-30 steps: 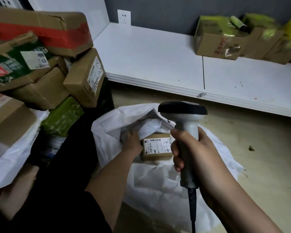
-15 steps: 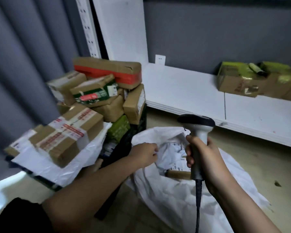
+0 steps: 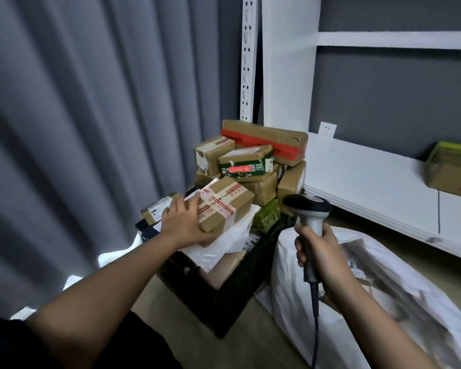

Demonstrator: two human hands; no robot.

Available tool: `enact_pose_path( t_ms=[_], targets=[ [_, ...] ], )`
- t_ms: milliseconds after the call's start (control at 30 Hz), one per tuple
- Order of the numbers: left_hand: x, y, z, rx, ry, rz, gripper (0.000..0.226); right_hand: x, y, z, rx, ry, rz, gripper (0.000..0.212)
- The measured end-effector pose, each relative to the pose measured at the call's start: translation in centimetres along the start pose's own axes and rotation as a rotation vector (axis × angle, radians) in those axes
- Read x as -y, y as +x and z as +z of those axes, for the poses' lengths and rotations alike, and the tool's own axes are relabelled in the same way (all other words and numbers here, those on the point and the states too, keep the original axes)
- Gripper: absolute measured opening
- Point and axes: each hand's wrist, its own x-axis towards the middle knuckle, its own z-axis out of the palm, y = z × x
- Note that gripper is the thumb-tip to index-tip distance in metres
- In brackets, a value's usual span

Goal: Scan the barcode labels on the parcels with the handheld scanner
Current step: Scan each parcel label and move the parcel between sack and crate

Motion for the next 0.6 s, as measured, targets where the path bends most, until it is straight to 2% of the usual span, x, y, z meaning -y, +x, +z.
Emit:
enact_pose_path(
  t_ms=[133,267,433,500,600],
  targets=[
    [1.1,0.8,1.0,0.073,-0.092,-0.041,0.123,-0.4,0.1,0.6,0.018,-0.022,-0.029,0.014],
    [0.0,0.7,-0.5,0.001,-0.222,-0.026,0.111,-0.4,-0.1,0.2,0.012,-0.031,-0.059,0.015],
    [-1.5,-1.7,-5.4,-0.116,-0.403,-0.022,0.094,0.0,-0.1,-0.8,-0.074,-0.06,-0.097,0.021],
    [-2.7,-2.8,-6.5,-0.141,-0.56,-0.008,0.084,0.4,-0.3,-1.4,-0.11,-0.037,-0.111,0.021],
    [-4.9,-3.8,-7.0,0.028,-1.012,-0.085,0.077,1.4,-0.8,-2.9,-0.138,0.04,-0.135,0.019]
  ],
)
